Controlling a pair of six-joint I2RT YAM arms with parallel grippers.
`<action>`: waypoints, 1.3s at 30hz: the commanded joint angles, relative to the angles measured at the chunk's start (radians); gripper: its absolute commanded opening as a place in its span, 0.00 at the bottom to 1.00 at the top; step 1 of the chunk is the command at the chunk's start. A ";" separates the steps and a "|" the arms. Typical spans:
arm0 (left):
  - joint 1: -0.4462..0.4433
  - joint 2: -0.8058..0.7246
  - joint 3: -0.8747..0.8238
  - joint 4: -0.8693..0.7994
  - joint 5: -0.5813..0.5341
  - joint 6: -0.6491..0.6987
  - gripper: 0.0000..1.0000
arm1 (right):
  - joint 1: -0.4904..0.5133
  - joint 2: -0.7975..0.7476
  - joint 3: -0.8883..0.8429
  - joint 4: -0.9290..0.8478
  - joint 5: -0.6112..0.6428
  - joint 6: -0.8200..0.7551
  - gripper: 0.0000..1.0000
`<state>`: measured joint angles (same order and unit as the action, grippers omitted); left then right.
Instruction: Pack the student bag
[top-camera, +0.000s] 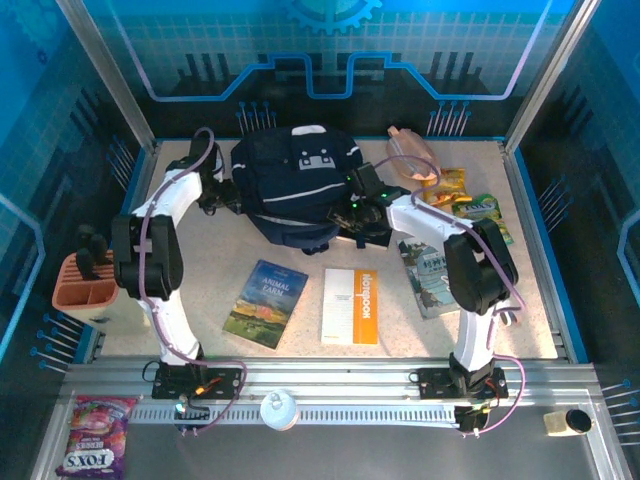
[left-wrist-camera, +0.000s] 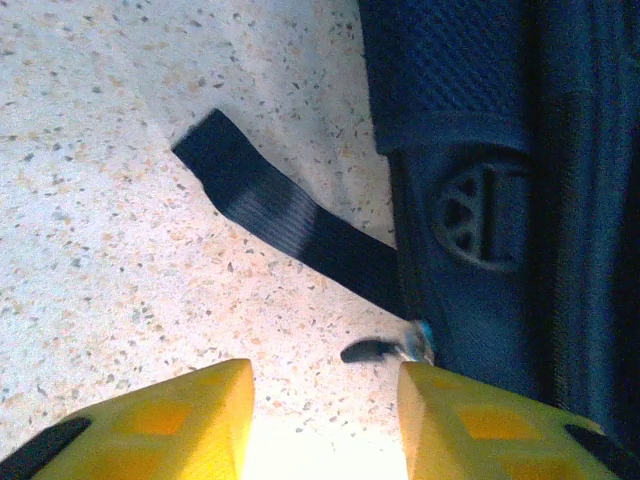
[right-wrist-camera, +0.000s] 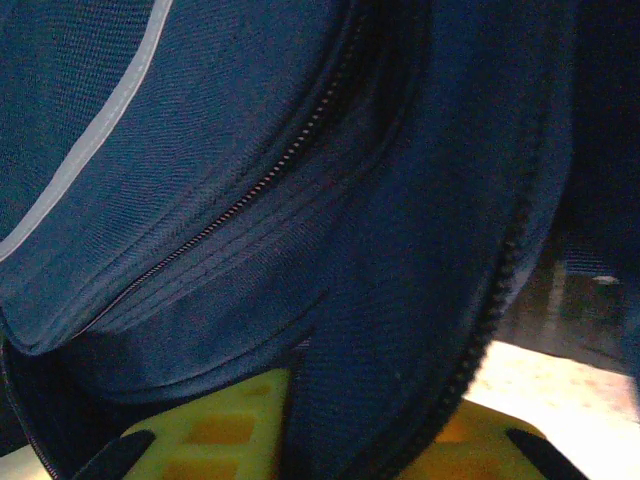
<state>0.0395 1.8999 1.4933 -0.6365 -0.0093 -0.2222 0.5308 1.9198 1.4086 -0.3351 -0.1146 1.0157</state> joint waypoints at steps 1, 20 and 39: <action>0.000 -0.155 -0.059 0.034 0.044 -0.118 0.51 | 0.050 0.075 0.108 0.099 -0.049 0.034 0.23; -0.037 -0.463 -0.316 0.157 0.335 -0.215 0.99 | -0.015 -0.110 -0.016 0.051 0.017 -0.205 0.77; -0.282 -0.336 -0.251 0.221 0.312 -0.283 0.99 | -0.192 0.153 0.144 -0.110 -0.076 -0.322 0.71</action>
<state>-0.2218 1.5520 1.2007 -0.4377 0.2859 -0.4770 0.3428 2.0396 1.5047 -0.3931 -0.1436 0.7052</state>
